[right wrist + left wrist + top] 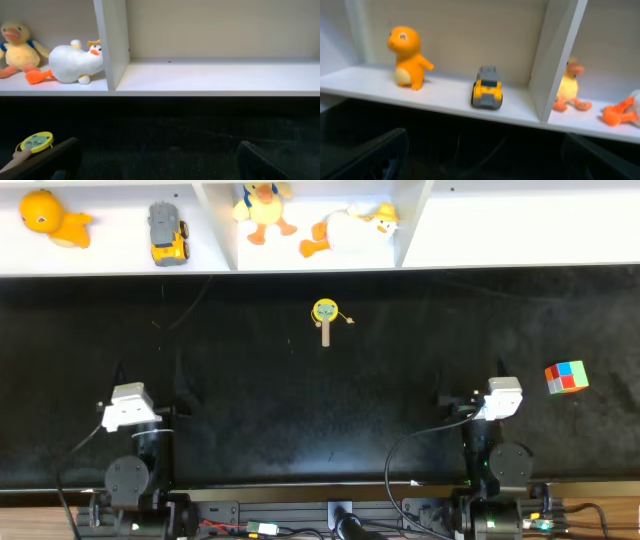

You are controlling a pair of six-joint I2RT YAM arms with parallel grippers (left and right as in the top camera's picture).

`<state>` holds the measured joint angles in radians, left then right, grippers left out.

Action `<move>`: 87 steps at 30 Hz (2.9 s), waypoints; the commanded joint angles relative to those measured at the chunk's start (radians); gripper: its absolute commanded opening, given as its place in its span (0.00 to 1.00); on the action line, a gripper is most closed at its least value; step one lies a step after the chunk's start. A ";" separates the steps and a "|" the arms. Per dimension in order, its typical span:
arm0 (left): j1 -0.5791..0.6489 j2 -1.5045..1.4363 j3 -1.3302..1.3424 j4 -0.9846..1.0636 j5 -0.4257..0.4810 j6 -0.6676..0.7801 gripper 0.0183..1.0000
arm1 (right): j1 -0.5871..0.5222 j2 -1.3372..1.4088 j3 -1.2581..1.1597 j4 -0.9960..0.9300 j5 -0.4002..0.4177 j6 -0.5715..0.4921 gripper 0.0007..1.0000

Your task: Store Toys

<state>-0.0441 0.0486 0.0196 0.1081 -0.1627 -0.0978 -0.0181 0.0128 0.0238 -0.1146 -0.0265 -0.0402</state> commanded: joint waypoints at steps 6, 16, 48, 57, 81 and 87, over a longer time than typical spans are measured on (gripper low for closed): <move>0.003 -0.047 -0.012 -0.134 -0.034 0.018 1.00 | -0.002 -0.009 -0.003 0.003 -0.006 0.003 1.00; 0.004 -0.047 -0.012 -0.179 -0.022 0.022 1.00 | -0.002 -0.009 -0.003 0.003 -0.006 0.003 1.00; 0.004 -0.047 -0.012 -0.177 -0.022 0.022 1.00 | -0.002 -0.009 -0.003 0.003 -0.006 0.003 0.99; 0.004 -0.047 -0.012 -0.177 -0.022 0.022 1.00 | -0.002 -0.009 -0.003 0.003 -0.006 0.003 1.00; 0.004 -0.047 -0.012 -0.177 -0.022 0.022 1.00 | 0.364 0.271 0.213 -0.056 0.501 0.065 1.00; 0.004 -0.047 -0.012 -0.177 -0.022 0.022 1.00 | 0.555 0.451 0.398 -0.244 0.642 0.137 1.00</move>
<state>-0.0444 0.0116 0.0101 -0.0677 -0.1802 -0.0975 0.4683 0.4057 0.3420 -0.3157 0.4911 0.0368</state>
